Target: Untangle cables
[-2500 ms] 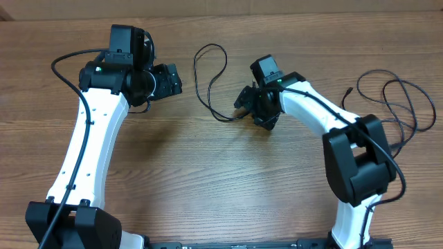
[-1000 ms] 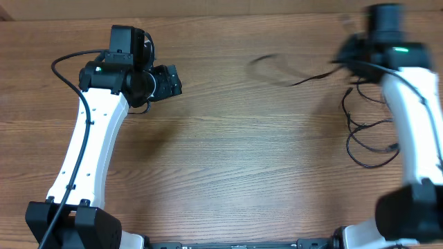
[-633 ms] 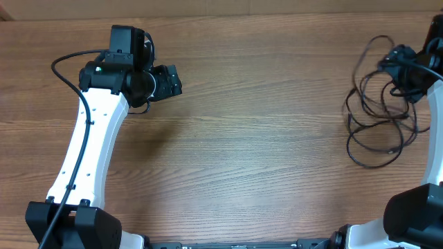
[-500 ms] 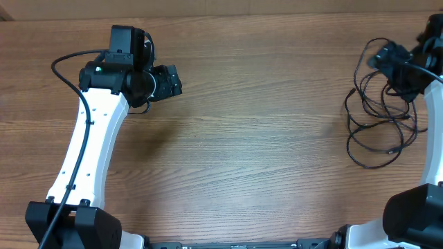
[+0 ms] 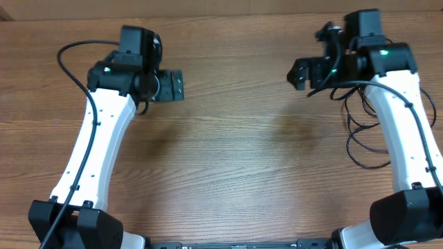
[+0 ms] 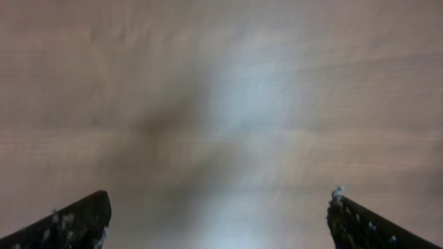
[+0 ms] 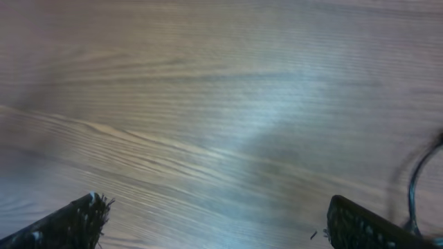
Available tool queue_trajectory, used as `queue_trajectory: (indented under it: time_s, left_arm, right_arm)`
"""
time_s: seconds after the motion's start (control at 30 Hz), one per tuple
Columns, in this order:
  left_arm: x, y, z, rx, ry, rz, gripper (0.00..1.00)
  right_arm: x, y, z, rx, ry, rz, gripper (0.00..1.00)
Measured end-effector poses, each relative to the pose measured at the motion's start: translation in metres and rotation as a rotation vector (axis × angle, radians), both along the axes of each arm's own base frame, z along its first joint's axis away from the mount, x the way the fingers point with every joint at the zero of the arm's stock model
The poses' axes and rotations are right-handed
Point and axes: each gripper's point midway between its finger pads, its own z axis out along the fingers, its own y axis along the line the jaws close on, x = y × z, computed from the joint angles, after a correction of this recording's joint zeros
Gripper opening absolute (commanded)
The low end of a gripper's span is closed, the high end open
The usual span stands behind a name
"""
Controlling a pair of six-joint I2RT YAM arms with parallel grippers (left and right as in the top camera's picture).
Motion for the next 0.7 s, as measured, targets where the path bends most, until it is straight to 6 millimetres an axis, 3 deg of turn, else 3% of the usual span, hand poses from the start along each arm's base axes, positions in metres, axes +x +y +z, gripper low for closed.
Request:
queue_trajectory:
  time_s: [0.2, 0.33, 0.57, 0.7]
  left_arm:
    - [-0.063, 0.024, -0.018, 0.08, 0.267, 0.097, 1.0]
    - [-0.088, 0.036, -0.019, 0.099, 0.37, 0.171, 1.0]
    - [-0.096, 0.038, -0.017, 0.103, 0.388, 0.197, 1.0]
    - [-0.094, 0.037, -0.011, 0.08, 0.292, 0.198, 1.0]
  right_arm:
    - [-0.022, -0.03, -0.014, -0.098, 0.124, -0.152, 1.0]
    - [-0.045, -0.044, -0.021, -0.126, 0.231, -0.204, 1.0]
    - [-0.061, -0.047, -0.033, -0.122, 0.288, -0.224, 1.0]
    - [-0.061, -0.046, -0.03, -0.097, 0.197, -0.231, 1.0]
